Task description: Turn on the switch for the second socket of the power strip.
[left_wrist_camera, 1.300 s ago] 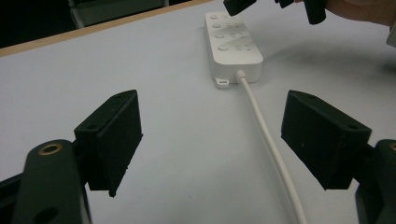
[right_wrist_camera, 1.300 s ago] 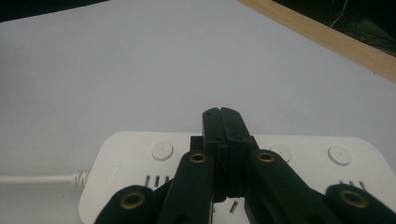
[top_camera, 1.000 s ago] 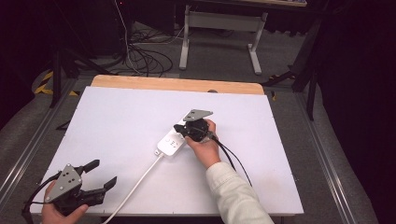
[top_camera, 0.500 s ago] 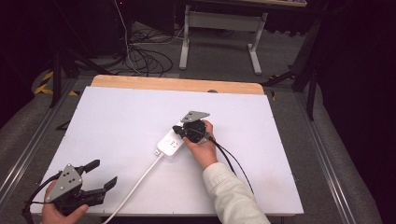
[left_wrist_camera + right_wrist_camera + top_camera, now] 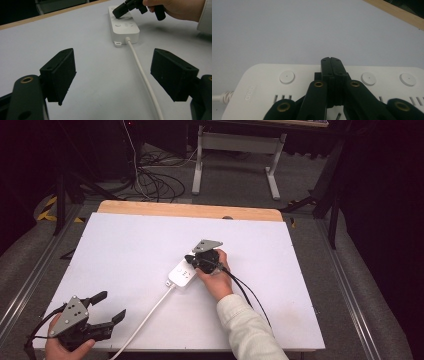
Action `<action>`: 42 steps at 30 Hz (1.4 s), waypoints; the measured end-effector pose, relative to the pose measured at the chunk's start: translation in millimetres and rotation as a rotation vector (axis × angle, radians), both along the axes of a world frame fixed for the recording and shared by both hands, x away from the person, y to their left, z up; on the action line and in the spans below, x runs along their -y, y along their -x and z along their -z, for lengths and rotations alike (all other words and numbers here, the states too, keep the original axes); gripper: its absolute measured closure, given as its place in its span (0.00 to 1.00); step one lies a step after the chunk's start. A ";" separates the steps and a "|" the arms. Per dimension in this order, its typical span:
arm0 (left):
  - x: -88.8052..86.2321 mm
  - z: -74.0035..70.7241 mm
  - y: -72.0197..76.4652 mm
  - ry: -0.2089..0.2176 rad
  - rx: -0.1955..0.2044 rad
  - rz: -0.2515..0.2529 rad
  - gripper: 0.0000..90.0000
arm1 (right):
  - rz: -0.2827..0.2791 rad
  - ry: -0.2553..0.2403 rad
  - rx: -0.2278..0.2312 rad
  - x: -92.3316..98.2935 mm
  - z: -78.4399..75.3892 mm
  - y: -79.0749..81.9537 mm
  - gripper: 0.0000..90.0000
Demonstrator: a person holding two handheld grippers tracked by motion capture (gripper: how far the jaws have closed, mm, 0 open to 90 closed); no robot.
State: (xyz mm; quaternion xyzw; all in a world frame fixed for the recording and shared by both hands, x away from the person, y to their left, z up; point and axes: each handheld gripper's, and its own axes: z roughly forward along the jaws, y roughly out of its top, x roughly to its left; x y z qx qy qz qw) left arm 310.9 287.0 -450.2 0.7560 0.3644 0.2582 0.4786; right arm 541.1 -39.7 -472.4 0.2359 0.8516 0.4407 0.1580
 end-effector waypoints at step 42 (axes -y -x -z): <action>1.5 0.5 -1.8 0.003 -0.002 0.003 0.23 | 0.020 -0.056 0.033 4.1 -40.2 17.8 1.00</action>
